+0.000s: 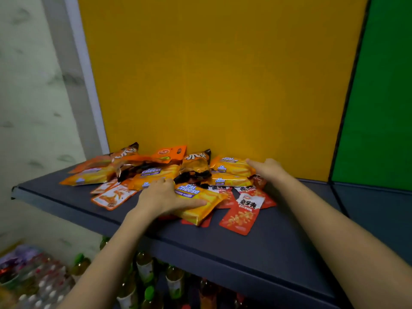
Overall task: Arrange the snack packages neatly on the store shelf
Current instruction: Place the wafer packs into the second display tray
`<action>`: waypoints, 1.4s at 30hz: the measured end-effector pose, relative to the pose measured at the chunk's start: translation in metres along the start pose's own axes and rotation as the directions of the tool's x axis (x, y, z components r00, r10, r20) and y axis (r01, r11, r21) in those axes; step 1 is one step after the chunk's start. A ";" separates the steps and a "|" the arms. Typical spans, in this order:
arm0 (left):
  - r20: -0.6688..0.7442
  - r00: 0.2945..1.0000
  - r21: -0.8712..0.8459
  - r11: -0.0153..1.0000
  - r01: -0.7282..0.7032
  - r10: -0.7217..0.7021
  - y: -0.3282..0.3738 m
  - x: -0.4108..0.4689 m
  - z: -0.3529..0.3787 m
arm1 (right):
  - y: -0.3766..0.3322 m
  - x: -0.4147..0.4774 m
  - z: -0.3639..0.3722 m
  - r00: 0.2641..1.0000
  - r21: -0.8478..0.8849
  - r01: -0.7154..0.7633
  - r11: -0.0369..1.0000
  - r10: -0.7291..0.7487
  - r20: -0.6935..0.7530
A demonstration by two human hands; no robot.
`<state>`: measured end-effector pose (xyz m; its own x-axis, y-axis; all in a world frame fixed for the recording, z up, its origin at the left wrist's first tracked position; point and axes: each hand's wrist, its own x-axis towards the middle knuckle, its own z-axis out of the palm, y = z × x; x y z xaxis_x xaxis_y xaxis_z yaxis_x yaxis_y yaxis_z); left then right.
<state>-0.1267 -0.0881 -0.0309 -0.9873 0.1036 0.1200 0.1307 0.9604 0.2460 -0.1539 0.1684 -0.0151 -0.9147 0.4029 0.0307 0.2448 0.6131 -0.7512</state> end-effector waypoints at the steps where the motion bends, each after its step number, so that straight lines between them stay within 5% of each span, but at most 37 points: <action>1: 0.012 1.000 0.007 1.000 -0.021 0.021 -0.004 0.005 0.000 | -0.002 0.002 0.004 1.000 0.003 -0.018 1.000 0.018 -0.005; 11: 0.098 0.981 0.044 0.984 -0.172 0.167 -0.013 0.019 0.000 | -0.018 0.014 0.031 0.989 0.147 -0.134 0.980 0.141 -0.037; 19: 0.115 0.968 -0.255 0.948 -0.191 0.225 -0.025 0.027 0.007 | -0.030 0.009 0.030 0.975 0.365 -0.156 0.918 0.203 -0.094; 27: 0.282 0.937 -0.417 0.906 -0.075 0.207 -0.038 0.047 -0.006 | -0.026 -0.001 0.020 0.962 0.485 -0.144 0.862 0.236 -0.135; 34: 0.330 0.923 -0.618 0.784 0.054 0.197 -0.044 0.049 -0.004 | -0.018 -0.018 0.004 0.951 0.599 -0.069 0.798 0.234 -0.202; 42: 0.243 0.930 -0.856 0.512 0.072 0.276 -0.040 0.038 -0.015 | 0.001 -0.054 -0.037 0.943 0.716 -0.047 0.696 0.267 -0.197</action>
<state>-0.1676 -0.1270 -0.0216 -0.9038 0.4245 -0.0545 0.0729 0.2783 0.9577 -0.0922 0.1727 0.0066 -0.7342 0.6777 -0.0412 -0.0168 -0.0789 -0.9967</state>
